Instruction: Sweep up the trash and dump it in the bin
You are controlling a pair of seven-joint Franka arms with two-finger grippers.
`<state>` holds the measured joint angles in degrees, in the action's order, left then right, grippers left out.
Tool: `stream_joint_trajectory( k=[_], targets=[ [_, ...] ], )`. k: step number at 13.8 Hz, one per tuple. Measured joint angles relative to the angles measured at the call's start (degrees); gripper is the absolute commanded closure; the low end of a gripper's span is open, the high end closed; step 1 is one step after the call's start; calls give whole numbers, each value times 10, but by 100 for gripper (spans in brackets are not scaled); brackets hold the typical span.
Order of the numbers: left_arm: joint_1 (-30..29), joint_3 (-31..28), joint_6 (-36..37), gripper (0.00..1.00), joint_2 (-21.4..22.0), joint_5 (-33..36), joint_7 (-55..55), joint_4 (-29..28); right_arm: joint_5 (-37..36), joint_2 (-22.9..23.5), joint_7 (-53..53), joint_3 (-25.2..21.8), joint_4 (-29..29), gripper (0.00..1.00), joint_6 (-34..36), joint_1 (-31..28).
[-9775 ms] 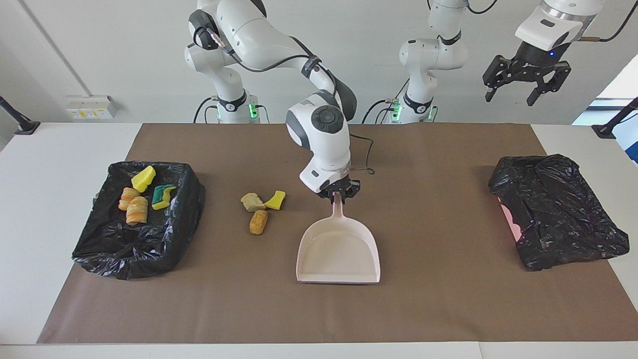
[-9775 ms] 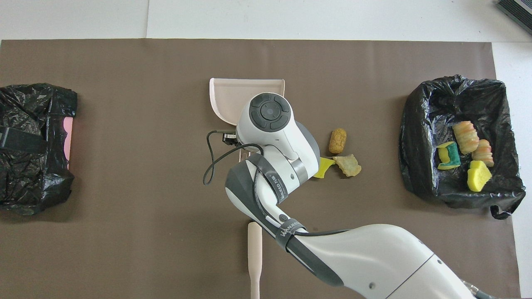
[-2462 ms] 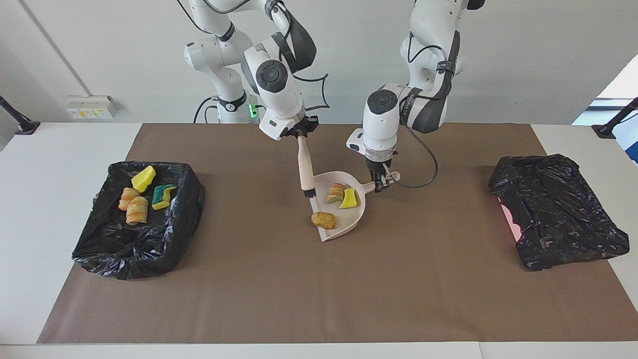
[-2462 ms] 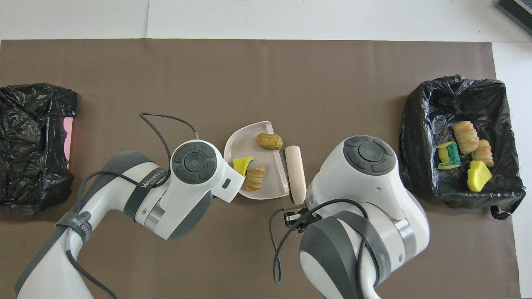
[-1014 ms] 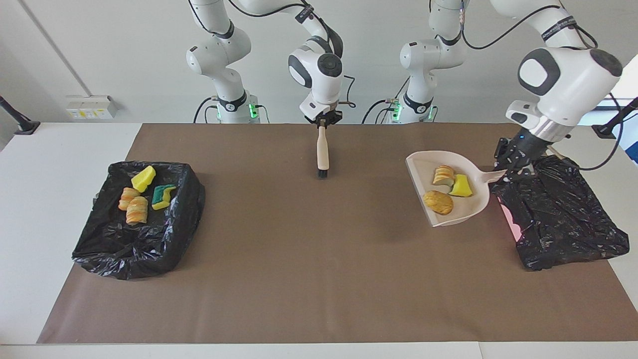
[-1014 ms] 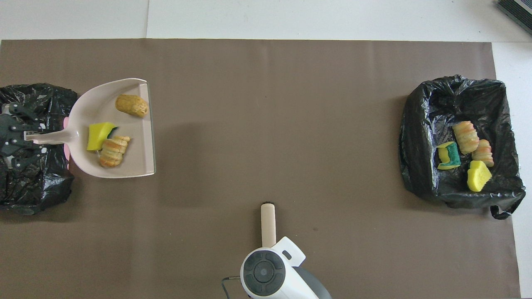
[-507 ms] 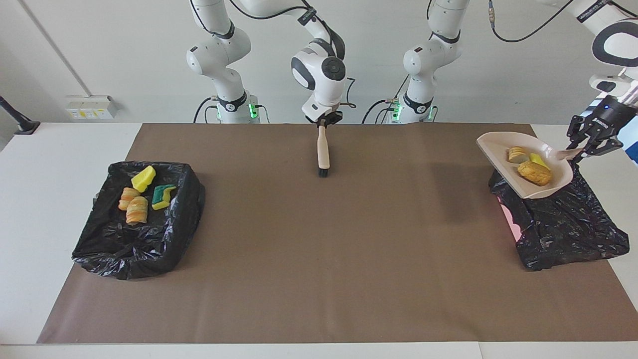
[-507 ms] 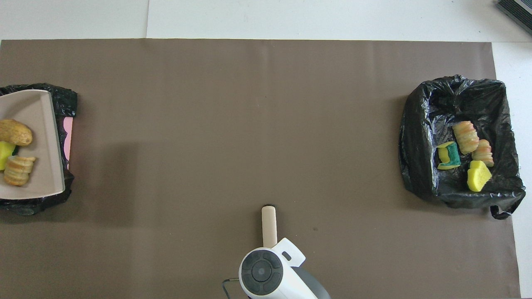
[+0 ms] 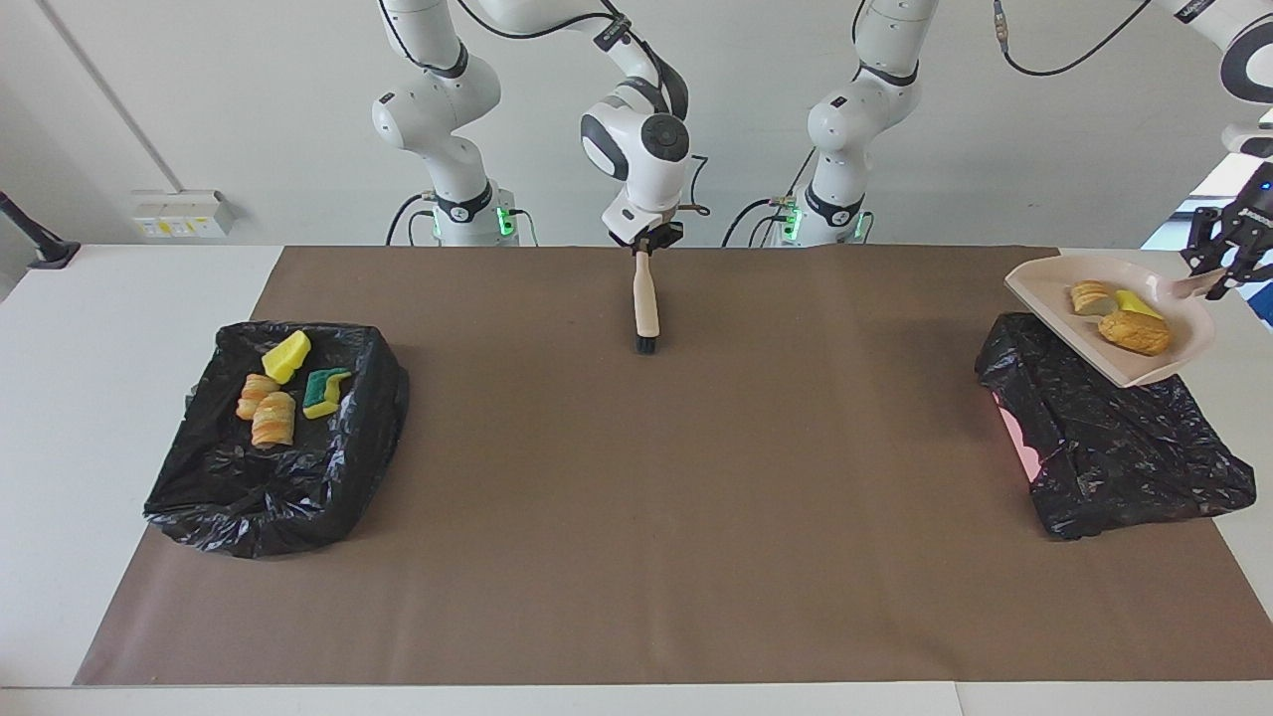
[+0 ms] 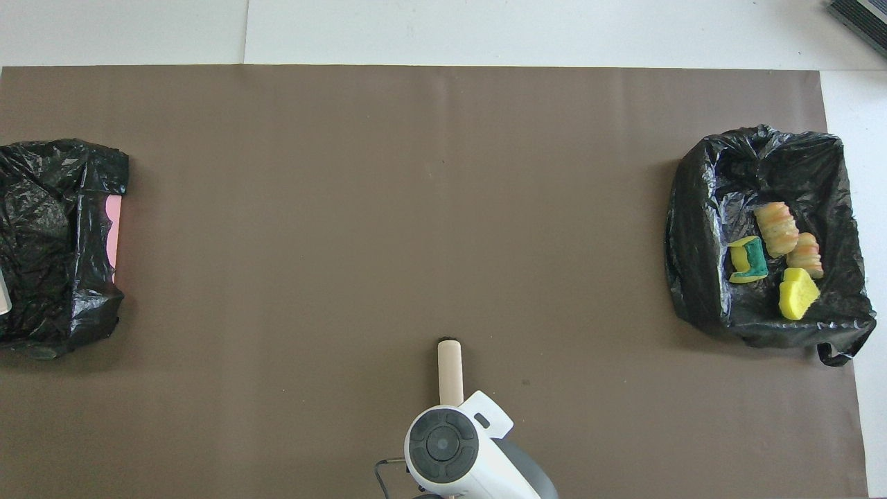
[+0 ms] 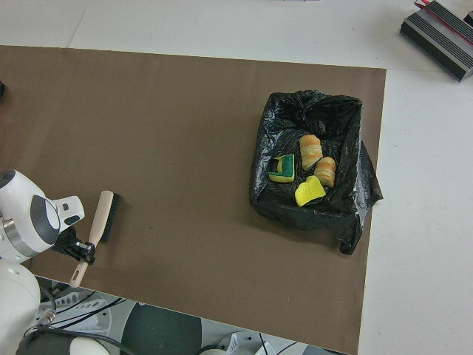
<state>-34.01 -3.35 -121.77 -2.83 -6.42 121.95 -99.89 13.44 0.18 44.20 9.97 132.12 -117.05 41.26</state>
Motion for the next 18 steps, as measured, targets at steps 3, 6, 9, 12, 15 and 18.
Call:
stream_joint_trajectory(
  k=[3, 6, 9, 12, 15, 18],
  targets=[
    [1, 3, -77, 100, -17, 61, -17, 3, 0, 2, -16, -1, -19, 0, -4, -23],
    [19, 7, -101, 100, -25, 169, -65, 3, -1, 1, -21, -3, -64, 0, -4, -61],
    [41, 9, -106, 100, -25, 272, -118, -2, -41, 0, -21, -6, -107, 0, -4, -111],
    [61, 10, -114, 100, -25, 383, -198, -11, -94, 0, -22, -8, -145, 0, -4, -170],
    [79, 10, -113, 100, -24, 463, -274, -11, -154, 0, -23, -8, -169, 0, -4, -215],
    [81, 9, -113, 100, -17, 492, -283, -10, -195, 1, -23, -8, -192, 0, -12, -243]
  ],
)
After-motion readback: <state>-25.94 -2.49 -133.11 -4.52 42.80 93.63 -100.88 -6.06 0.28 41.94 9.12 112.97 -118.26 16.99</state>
